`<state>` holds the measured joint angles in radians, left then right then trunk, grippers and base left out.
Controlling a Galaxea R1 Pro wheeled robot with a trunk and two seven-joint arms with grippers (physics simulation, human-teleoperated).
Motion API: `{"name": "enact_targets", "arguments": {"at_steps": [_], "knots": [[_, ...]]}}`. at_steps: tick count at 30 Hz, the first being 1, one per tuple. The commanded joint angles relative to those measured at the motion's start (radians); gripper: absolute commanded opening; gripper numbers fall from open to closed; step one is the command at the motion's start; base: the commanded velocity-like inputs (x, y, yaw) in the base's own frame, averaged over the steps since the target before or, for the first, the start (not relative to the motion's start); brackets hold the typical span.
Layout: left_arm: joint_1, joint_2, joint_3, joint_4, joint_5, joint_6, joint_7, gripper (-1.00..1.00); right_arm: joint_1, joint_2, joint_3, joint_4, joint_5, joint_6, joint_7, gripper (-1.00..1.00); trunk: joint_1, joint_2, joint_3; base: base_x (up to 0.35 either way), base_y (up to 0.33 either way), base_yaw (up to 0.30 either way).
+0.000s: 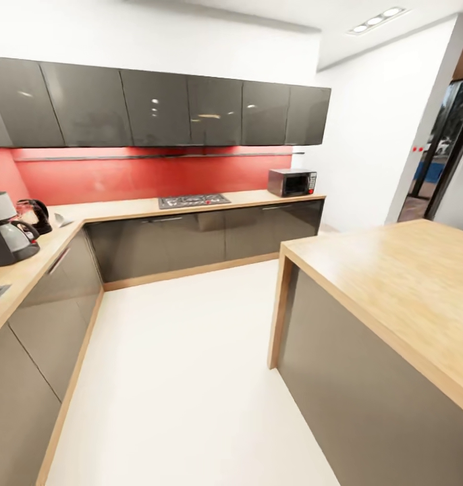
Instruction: Set up a coffee station on the kitchen countertop: keep the coffee maker on the countertop, move the bottle of coffee from the kitchen shelf to the counter next to the coffee maker, place a paper coffee filter on top of the coffee maker, put the saucer next to the coffee maker with the coffee cup on the saucer, and place the electric kettle next to the coffee maker.
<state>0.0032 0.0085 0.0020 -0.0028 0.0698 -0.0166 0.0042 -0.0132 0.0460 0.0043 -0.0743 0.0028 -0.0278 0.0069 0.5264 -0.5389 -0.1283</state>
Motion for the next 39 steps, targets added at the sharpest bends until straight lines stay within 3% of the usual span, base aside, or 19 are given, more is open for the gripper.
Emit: {"name": "enact_targets", "arguments": {"at_steps": [1,10,20,23,33,39], "knots": [[0.0,0.0,0.0,0.0,0.007,-0.002,0.0,1.0,-0.001,0.0,0.0,0.001,0.0,-0.003,0.001,1.0,-0.004,0.006,0.001,0.0,0.0,0.261],[-0.001,0.001,0.0,-0.001,0.007,-0.002,0.0,1.0,-0.001,0.0,0.0,0.001,0.0,-0.003,0.0,1.0,-0.038,0.069,0.025,0.0,0.0,0.25],[-0.007,0.002,0.0,-0.002,0.008,-0.002,0.0,1.0,-0.001,-0.002,-0.001,-0.001,0.0,-0.004,-0.004,1.0,-0.076,0.139,0.056,0.0,0.0,0.031],[-0.016,0.005,0.0,-0.007,0.008,-0.002,0.0,1.0,-0.001,-0.006,0.0,-0.019,0.001,-0.004,-0.008,1.0,-0.076,0.139,0.056,0.0,0.0,0.0],[-0.106,0.047,0.0,-0.112,0.015,0.003,0.007,1.0,-0.001,-0.087,0.0,-0.19,0.003,-0.004,-0.011,1.0,-0.076,0.139,0.056,0.0,0.0,0.0],[-0.205,0.062,0.0,-0.145,0.078,0.002,0.009,1.0,-0.001,-0.1,0.0,-0.374,0.002,-0.004,-0.011,1.0,-0.076,0.139,0.056,0.0,0.0,0.0]]}}
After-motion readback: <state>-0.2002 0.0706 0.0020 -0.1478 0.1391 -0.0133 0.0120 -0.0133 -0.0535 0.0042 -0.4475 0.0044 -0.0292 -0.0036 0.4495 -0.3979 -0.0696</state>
